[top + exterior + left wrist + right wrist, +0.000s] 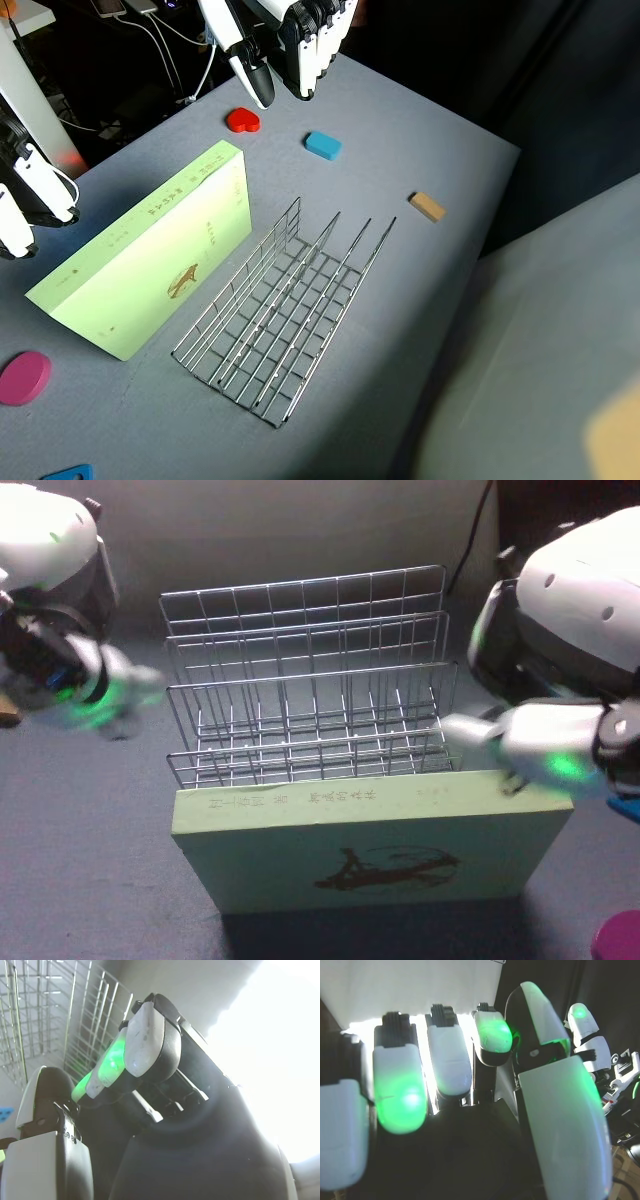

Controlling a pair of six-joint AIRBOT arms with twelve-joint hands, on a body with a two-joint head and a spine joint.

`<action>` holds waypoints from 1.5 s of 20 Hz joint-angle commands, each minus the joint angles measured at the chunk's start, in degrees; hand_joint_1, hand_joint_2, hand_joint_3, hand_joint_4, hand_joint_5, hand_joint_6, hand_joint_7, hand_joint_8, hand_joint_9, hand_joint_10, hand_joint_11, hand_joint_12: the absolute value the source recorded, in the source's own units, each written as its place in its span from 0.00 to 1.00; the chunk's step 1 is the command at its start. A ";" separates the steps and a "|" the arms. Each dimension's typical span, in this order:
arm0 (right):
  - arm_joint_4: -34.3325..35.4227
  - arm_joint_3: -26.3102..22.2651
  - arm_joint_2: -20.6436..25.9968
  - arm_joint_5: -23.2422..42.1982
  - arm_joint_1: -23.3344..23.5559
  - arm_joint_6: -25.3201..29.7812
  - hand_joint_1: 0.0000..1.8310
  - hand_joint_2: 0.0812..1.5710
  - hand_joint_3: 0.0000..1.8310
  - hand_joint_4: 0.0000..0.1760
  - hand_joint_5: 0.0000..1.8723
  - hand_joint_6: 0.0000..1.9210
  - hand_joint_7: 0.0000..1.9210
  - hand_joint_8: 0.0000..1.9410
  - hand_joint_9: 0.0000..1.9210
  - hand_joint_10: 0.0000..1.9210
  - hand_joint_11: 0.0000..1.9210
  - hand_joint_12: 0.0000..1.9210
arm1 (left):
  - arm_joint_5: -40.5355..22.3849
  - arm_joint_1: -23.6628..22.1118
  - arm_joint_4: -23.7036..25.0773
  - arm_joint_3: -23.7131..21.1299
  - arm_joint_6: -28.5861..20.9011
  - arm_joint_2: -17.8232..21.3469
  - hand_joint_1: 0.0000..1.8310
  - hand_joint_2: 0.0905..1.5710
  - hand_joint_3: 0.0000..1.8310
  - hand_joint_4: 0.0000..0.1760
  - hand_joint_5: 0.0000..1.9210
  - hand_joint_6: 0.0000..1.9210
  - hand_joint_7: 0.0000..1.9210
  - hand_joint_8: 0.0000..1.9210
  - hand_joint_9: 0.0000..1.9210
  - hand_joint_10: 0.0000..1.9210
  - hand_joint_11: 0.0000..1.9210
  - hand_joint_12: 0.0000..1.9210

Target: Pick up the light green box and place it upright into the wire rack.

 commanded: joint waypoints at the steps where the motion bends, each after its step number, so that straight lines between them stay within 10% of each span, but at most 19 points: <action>1: -4.40 -0.19 -0.12 0.22 0.29 0.17 0.06 0.62 0.01 0.41 0.07 0.00 0.08 0.00 0.08 0.01 0.00 0.33 | -0.96 -0.42 5.61 -0.21 0.37 0.24 0.10 0.70 0.01 0.51 0.12 0.00 0.09 0.00 0.11 0.01 0.00 0.38; 12: -3.59 0.37 -2.07 -0.49 3.03 -1.13 0.17 0.59 0.00 0.39 0.07 0.00 0.07 0.00 0.08 0.00 0.00 0.33 | -1.75 -0.21 5.64 2.05 6.11 0.49 0.09 0.71 0.00 0.44 0.12 0.00 0.09 0.00 0.11 0.00 0.00 0.35; 17: 12.73 5.07 -13.29 -9.01 8.19 -14.84 0.28 0.57 0.00 0.35 0.05 0.00 0.06 0.00 0.06 0.00 0.00 0.30 | -2.30 1.37 5.86 4.70 14.72 1.14 0.09 0.71 0.00 0.44 0.12 0.00 0.09 0.00 0.11 0.00 0.00 0.37; 30: 28.36 11.20 -24.67 -9.03 11.01 -14.28 0.40 0.57 0.00 0.35 0.04 0.00 0.02 0.00 0.03 0.00 0.00 0.28 | -1.84 4.91 8.26 4.99 19.34 2.10 0.10 0.71 0.00 0.43 0.13 0.00 0.09 0.00 0.11 0.00 0.00 0.35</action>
